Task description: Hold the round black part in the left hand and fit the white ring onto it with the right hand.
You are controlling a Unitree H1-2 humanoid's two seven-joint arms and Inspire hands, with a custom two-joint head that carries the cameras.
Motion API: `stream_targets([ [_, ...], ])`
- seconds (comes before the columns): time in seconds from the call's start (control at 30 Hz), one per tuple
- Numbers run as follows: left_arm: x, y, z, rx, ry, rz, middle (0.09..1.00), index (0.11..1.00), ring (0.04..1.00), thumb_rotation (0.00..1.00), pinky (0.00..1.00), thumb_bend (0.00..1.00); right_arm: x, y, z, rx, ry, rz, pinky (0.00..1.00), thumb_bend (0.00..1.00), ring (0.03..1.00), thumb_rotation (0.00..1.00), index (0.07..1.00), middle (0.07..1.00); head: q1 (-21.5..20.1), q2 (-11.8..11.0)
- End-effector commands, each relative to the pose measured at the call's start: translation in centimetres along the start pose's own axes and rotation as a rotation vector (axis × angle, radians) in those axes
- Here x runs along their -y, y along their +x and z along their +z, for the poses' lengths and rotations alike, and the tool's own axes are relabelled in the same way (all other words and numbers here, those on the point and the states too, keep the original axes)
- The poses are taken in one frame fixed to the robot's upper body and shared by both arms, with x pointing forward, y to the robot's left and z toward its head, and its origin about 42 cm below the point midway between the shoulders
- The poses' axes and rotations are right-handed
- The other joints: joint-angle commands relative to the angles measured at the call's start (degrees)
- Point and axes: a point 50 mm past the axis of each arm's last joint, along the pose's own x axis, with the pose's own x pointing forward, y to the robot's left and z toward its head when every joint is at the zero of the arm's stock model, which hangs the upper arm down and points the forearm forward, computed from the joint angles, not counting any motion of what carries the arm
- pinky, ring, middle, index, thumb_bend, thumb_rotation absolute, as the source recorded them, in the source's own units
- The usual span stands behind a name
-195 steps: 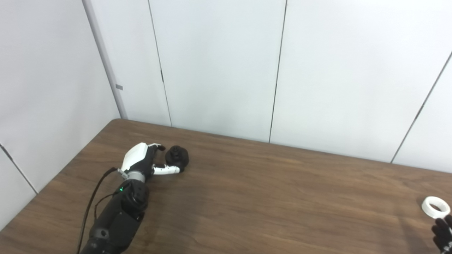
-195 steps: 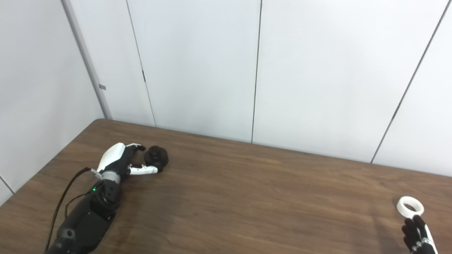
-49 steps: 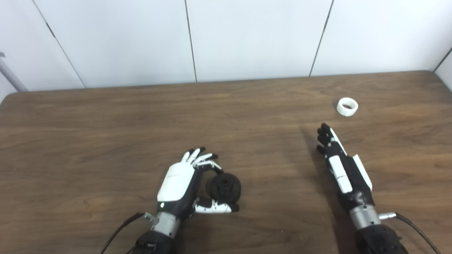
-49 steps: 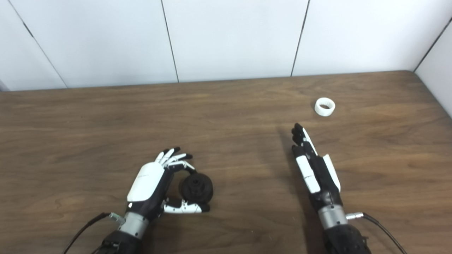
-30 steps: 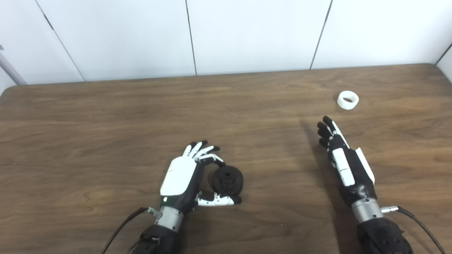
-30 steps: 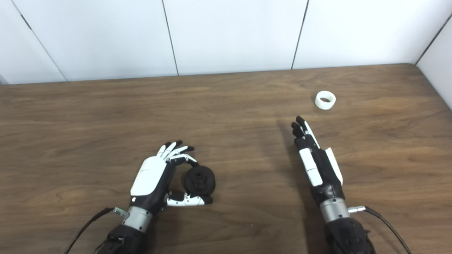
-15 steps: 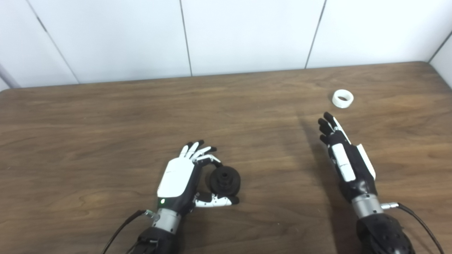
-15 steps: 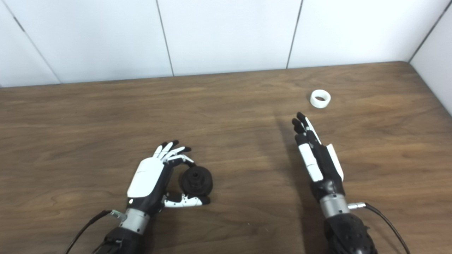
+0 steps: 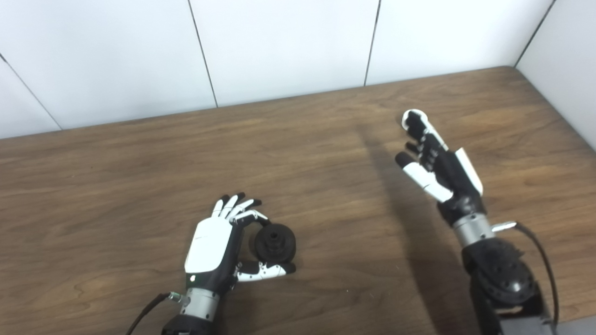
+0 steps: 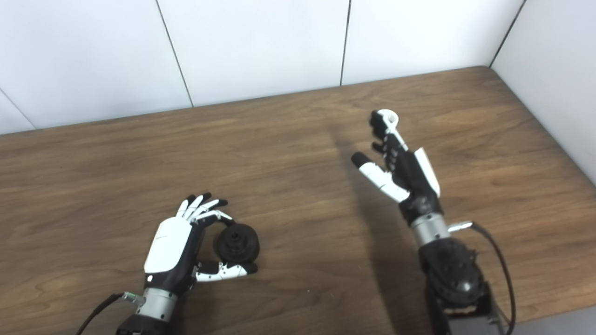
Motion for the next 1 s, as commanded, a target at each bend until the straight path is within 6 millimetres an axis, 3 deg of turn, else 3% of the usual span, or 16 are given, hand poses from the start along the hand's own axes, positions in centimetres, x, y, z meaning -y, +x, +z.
stream_targets([
  [0.0,1.4,-1.0,-1.6,-0.04,0.026,-0.046,0.834,0.488,0.941,0.05,1.0,0.52,1.1,0.8,2.0,0.085,-0.055,-0.028,0.94,0.68,0.961,0.53,0.942,0.95,0.1,0.0],
  [0.27,1.7,-1.1,-1.7,-0.045,0.037,-0.064,0.843,0.488,0.947,0.06,1.0,0.52,3.9,3.0,3.1,0.102,-0.171,-0.039,0.92,0.76,0.938,0.37,0.919,0.939,0.5,-0.9],
  [0.5,2.1,-1.2,-1.7,-0.047,0.027,-0.062,0.837,0.487,0.95,0.05,1.0,0.52,6.1,5.3,3.9,0.069,-0.412,-0.008,0.92,0.82,0.939,0.4,0.911,0.937,0.1,-0.8],
  [0.87,2.3,-1.3,-1.6,-0.045,0.025,-0.067,0.842,0.488,0.955,0.05,1.0,0.52,9.1,9.7,5.7,0.012,-0.723,0.05,0.96,0.91,0.996,0.32,0.852,0.985,0.2,-0.7],
  [0.97,2.3,-1.2,-1.5,-0.049,0.026,-0.068,0.841,0.488,0.956,0.05,1.0,0.52,9.7,10.7,6.1,-0.02,-0.783,0.07,0.91,0.94,1.0,0.31,0.83,0.999,0.3,-0.6],
])
